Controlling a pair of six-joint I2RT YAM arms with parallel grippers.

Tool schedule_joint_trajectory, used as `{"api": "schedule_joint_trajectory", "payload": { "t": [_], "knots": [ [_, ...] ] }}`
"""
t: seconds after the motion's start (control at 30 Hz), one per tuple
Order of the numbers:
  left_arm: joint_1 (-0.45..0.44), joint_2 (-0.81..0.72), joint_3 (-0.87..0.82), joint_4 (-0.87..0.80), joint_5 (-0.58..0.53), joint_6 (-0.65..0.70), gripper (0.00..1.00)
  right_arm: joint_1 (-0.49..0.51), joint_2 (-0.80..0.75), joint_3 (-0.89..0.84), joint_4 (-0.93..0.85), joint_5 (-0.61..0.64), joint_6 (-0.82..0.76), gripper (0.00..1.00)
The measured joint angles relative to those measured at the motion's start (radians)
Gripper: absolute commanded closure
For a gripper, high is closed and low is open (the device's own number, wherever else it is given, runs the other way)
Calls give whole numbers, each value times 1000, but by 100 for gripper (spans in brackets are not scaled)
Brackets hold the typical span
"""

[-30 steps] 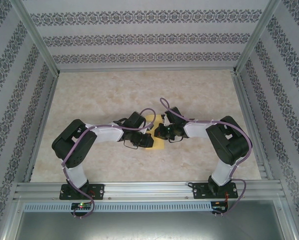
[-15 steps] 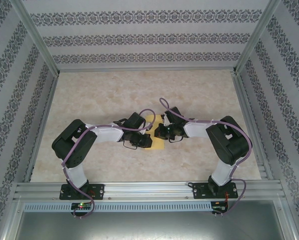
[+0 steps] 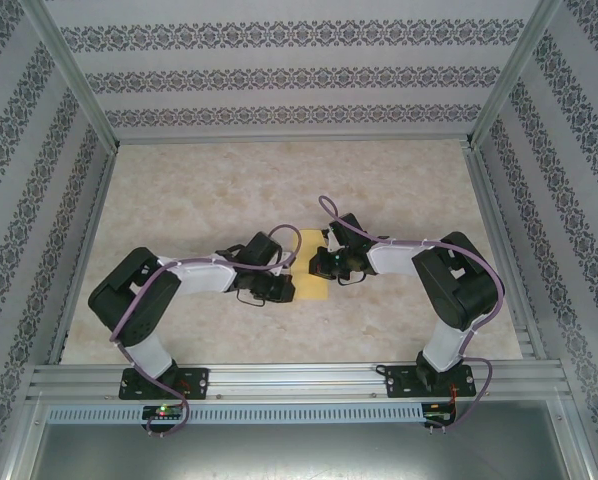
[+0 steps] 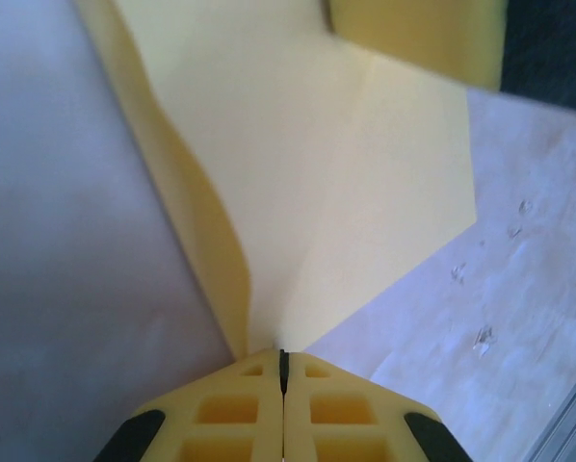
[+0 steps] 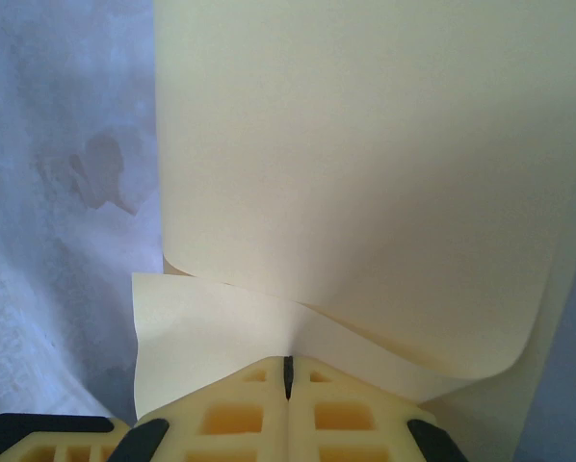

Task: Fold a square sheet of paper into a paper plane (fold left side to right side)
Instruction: Fold the triangle a second time at the center of the table.

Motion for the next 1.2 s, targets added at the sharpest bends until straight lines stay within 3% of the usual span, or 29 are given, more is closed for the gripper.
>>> {"api": "schedule_joint_trajectory", "payload": {
  "t": [0.4,0.77,1.2],
  "knots": [
    [49,-113,-6,-3,53,-34,91,0,0,5,-11,1,0,100],
    [50,34,46,72,140,-47,89,0,0,5,-11,1,0,100],
    [50,80,48,61,79,-10,92,0,-46,4,-74,45,-27,100]
  ]
}}
